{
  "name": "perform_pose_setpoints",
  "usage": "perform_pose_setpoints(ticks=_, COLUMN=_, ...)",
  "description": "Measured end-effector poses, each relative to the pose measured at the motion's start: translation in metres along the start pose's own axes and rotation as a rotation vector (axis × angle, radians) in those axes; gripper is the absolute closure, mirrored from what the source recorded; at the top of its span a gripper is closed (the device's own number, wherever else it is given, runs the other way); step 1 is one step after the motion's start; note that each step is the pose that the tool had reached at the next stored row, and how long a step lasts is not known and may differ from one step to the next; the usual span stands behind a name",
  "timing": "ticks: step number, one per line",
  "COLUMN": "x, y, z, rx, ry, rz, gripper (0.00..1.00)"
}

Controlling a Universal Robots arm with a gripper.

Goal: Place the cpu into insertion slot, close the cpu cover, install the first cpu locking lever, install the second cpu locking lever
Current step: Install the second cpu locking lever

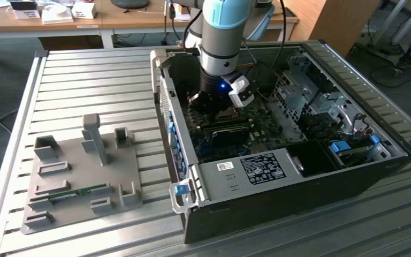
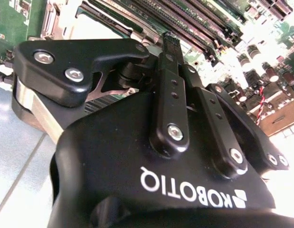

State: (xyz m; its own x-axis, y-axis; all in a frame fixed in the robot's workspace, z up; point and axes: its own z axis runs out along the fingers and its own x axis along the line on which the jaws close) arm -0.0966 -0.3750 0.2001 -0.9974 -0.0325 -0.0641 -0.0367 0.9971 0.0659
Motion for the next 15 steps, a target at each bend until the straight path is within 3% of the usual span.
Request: perform_pose_setpoints(ticks=15, x=0.0015, y=-0.0001, z=0.002, rx=0.0001, ry=-0.0015, rz=0.0, gripper=0.89)
